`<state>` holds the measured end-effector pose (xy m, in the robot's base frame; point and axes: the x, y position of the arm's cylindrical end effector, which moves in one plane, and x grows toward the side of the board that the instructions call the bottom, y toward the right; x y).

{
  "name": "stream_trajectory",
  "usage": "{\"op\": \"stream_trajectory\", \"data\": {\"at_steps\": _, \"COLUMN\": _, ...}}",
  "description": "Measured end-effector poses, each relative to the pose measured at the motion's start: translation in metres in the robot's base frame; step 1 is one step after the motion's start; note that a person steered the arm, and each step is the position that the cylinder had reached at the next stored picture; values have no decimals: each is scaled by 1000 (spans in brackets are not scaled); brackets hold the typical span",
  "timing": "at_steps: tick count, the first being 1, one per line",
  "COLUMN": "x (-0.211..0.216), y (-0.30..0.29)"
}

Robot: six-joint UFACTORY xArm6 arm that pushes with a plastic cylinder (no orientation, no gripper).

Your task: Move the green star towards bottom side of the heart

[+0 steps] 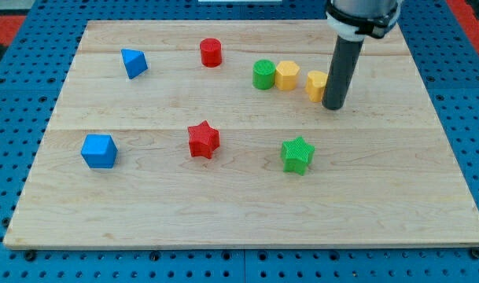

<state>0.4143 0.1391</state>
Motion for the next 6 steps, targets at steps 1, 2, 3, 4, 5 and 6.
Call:
{"op": "stream_trajectory", "data": {"at_steps": 1, "x": 39, "y": 32}}
{"op": "stream_trajectory", "data": {"at_steps": 2, "x": 88, "y": 55}}
{"op": "stream_trajectory", "data": {"at_steps": 3, "x": 118, "y": 33}}
{"op": "stream_trajectory", "data": {"at_steps": 4, "x": 115, "y": -32}}
{"op": "stream_trajectory", "data": {"at_steps": 5, "x": 97, "y": -60}}
{"op": "stream_trajectory", "data": {"at_steps": 6, "x": 85, "y": -60}}
